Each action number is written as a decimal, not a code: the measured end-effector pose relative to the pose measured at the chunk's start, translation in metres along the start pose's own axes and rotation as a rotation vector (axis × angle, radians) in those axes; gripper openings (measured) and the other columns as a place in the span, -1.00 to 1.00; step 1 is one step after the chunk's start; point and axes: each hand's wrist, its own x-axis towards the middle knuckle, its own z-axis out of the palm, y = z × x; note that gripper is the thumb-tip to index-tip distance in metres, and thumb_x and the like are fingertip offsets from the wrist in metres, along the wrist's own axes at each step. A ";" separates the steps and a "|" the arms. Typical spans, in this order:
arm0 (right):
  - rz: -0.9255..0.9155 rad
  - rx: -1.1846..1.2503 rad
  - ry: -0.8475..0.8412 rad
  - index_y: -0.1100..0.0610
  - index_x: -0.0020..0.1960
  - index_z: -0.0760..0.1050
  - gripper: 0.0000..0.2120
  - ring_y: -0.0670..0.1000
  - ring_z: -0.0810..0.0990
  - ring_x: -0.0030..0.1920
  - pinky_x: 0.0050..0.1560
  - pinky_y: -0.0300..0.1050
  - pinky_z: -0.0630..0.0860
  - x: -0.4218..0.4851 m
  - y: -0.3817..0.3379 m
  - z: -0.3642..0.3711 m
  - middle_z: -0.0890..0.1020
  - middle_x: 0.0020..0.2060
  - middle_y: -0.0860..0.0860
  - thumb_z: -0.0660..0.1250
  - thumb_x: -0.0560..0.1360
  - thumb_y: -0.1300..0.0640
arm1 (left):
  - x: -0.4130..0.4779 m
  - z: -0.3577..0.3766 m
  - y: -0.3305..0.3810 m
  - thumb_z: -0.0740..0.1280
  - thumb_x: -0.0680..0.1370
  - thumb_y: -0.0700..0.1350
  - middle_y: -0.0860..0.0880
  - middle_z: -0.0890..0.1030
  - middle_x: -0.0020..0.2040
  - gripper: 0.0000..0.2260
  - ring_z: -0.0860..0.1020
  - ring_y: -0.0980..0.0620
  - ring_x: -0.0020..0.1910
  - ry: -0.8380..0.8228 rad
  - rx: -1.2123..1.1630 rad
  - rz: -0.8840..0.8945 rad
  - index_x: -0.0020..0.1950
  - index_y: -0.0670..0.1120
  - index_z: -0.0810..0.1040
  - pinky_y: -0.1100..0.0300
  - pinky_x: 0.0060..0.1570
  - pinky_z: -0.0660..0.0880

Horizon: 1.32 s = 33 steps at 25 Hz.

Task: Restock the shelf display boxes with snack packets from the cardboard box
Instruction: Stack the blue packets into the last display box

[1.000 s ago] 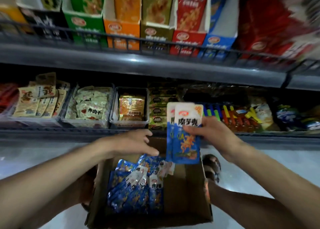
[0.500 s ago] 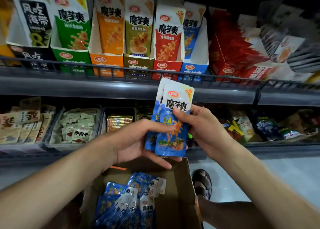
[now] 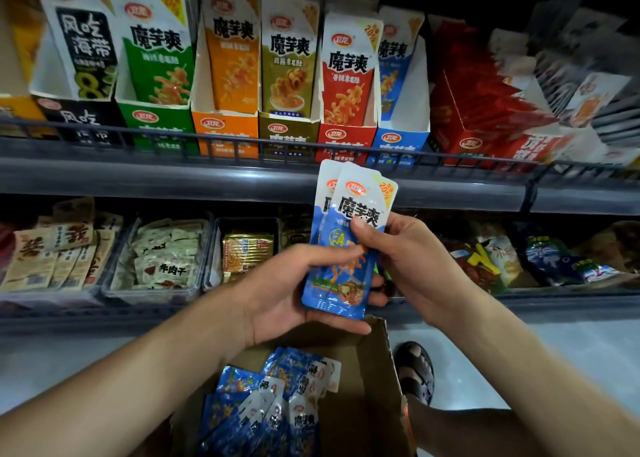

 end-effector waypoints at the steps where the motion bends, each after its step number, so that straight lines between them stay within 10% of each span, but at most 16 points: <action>1: -0.042 -0.034 0.027 0.19 0.09 0.58 -0.82 -0.03 0.57 -0.42 -0.49 -0.16 0.47 0.000 -0.001 0.000 0.69 -0.22 0.04 0.33 0.58 0.10 | 0.000 0.000 -0.001 0.34 0.53 -0.14 -0.19 0.66 0.04 -0.71 0.65 -0.19 0.03 0.026 0.058 0.010 0.24 -0.14 0.56 -0.19 -0.08 0.61; 4: -0.141 -0.144 0.202 0.09 0.31 0.42 -0.73 -0.06 0.69 -0.03 -0.13 -0.23 0.61 0.002 -0.005 -0.005 0.68 0.00 0.02 0.27 0.62 0.11 | 0.001 0.000 -0.004 0.34 0.56 -0.16 -0.16 0.69 0.02 -0.76 0.66 -0.11 -0.04 0.094 0.235 0.023 0.23 -0.12 0.53 -0.08 -0.12 0.63; 10: -0.264 -0.347 0.224 -0.21 0.39 0.24 -0.61 -0.15 0.54 0.14 0.10 -0.20 0.57 -0.004 -0.001 0.004 0.42 0.23 -0.03 0.24 0.60 -0.06 | 0.009 0.001 -0.014 0.33 0.60 -0.12 -0.11 0.69 0.01 -0.83 0.66 0.00 -0.07 0.211 0.450 0.019 0.19 -0.08 0.51 0.03 -0.14 0.63; 14: -0.267 -0.323 0.245 -0.16 0.32 0.33 -0.69 -0.36 0.44 0.03 -0.08 -0.55 0.41 -0.009 0.002 0.014 0.32 0.16 -0.09 0.23 0.59 -0.08 | 0.015 0.003 -0.019 0.30 0.61 -0.13 -0.11 0.65 -0.01 -0.80 0.62 0.03 -0.07 0.275 0.575 0.036 0.23 -0.08 0.47 0.03 -0.15 0.62; 20: -0.327 -0.225 0.323 -0.06 0.18 0.39 -0.74 -0.12 0.49 0.11 0.01 -0.36 0.50 -0.012 0.007 0.016 0.40 0.18 0.00 0.35 0.54 -0.06 | 0.018 0.006 -0.020 0.23 0.63 0.00 0.07 0.54 -0.29 -0.71 0.51 0.11 -0.38 0.518 1.273 0.284 0.37 0.14 0.41 0.18 -0.41 0.44; 33: -0.403 -0.146 0.360 -0.03 -0.02 0.41 -0.81 0.08 0.46 0.00 0.00 -0.08 0.49 -0.008 0.006 0.019 0.42 0.09 0.23 0.31 0.50 -0.11 | 0.015 0.004 -0.019 0.22 0.64 -0.06 -0.04 0.60 0.06 -0.64 0.55 0.04 -0.06 0.436 1.210 0.344 0.45 0.07 0.34 -0.01 0.00 0.58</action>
